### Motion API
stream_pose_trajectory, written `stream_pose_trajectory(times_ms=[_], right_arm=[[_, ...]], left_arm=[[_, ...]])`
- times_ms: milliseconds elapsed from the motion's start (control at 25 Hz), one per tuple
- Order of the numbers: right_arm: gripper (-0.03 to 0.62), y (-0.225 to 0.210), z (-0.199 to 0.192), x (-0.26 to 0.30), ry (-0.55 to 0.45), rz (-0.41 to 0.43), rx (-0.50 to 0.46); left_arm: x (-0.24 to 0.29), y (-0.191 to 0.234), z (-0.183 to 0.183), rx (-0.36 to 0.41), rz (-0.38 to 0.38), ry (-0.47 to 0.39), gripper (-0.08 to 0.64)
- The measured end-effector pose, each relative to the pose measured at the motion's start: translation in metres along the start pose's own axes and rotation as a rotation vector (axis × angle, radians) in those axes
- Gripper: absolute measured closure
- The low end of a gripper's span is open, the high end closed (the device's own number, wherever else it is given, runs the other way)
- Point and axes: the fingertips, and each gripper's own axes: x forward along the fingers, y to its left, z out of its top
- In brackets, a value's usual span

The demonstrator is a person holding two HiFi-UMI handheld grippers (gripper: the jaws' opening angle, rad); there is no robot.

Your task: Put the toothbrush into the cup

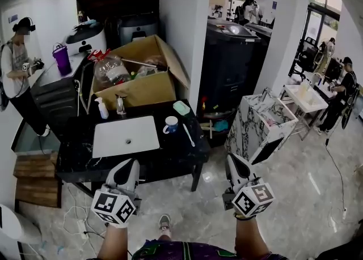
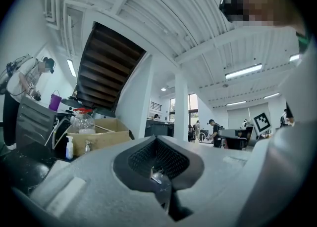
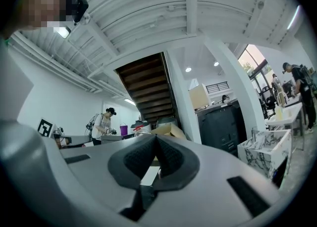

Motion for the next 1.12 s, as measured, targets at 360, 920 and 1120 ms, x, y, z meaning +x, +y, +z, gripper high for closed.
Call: stream_pose_trajectory(times_ms=[360, 920, 1120], right_arm=[[0.592, -0.01, 0.008, 0.078, 0.007, -0.026, -0.03], [0.592, -0.019, 0.002, 0.171, -0.008, -0.093, -0.044], [0.592, -0.026, -0.004, 0.191, -0.006, -0.135, -0.047]], left_arm=[[0.067, 0.053, 0.006, -0.002, -0.036, 0.003, 0.545], [0.156, 0.117, 0.004, 0.002, -0.134, 0.019, 0.545], [0.181, 0.135, -0.003, -0.005, -0.171, 0.025, 0.545]])
